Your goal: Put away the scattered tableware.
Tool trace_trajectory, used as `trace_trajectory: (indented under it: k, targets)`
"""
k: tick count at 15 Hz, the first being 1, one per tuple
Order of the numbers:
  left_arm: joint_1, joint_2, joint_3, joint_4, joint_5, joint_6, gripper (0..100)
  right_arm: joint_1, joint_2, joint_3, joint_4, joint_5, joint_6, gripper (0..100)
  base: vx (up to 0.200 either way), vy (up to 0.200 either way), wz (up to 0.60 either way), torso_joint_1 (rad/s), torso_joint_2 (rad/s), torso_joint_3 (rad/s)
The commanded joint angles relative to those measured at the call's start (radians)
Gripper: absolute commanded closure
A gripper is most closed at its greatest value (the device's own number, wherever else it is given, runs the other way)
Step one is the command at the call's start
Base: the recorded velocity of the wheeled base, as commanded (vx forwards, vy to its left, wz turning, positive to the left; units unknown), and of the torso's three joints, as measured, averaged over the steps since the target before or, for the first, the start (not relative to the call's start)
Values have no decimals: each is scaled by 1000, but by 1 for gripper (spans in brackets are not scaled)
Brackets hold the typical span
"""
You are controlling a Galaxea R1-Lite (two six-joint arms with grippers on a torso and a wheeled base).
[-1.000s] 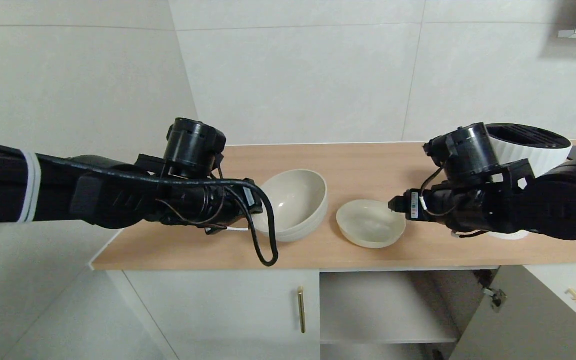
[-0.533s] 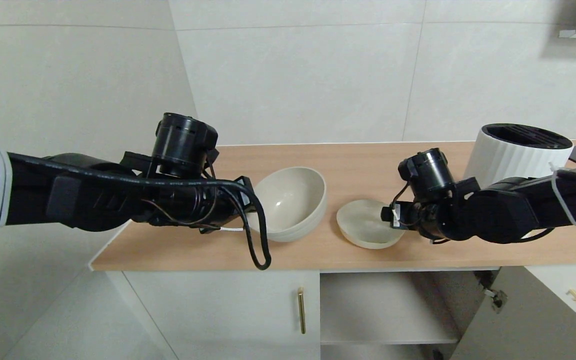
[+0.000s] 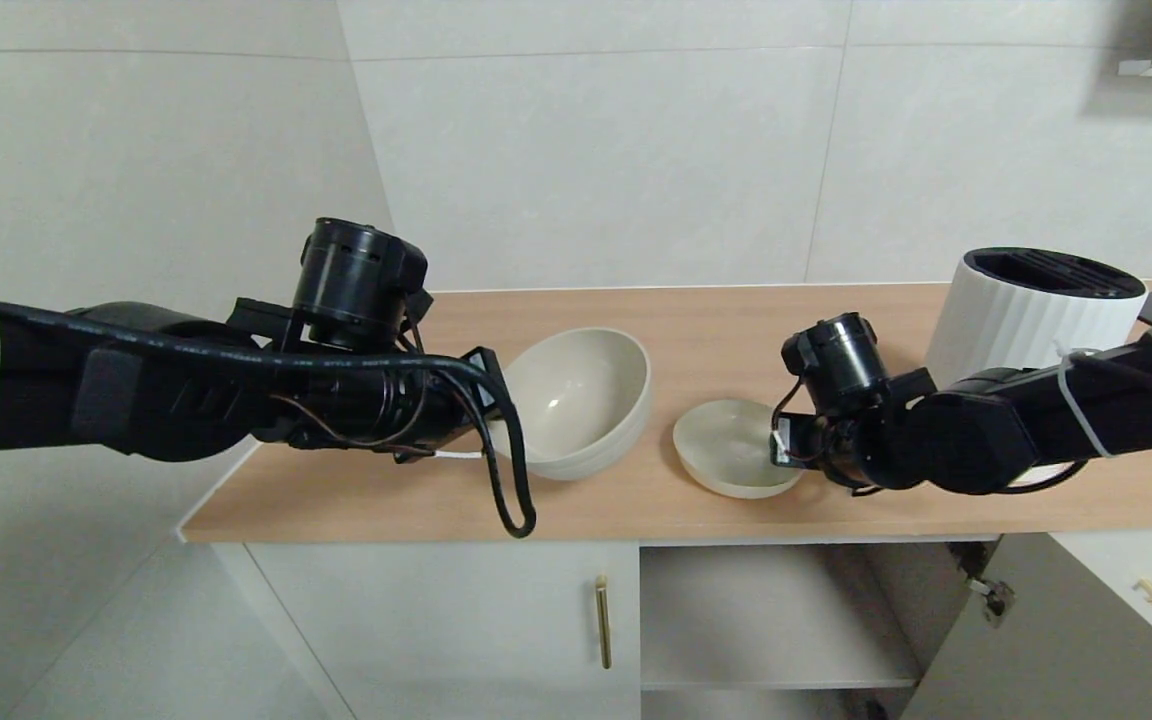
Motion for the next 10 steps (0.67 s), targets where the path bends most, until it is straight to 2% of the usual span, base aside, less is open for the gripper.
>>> trace_trajectory:
  k: [1, 7, 10]
  targets:
    - [0, -4, 1, 1, -1, 0, 100, 0, -1, 0, 0, 2, 4, 100, 0, 0, 0, 0, 0, 0]
    - [0, -8, 9, 3, -1, 0, 100, 0, -32, 3, 0, 2, 9, 100, 0, 0, 0, 0, 0, 0]
    - [2, -62, 63, 0, -3, 0, 100, -4, -121, 37, 5, 54, 7, 100, 0, 0, 0, 0, 0, 0]
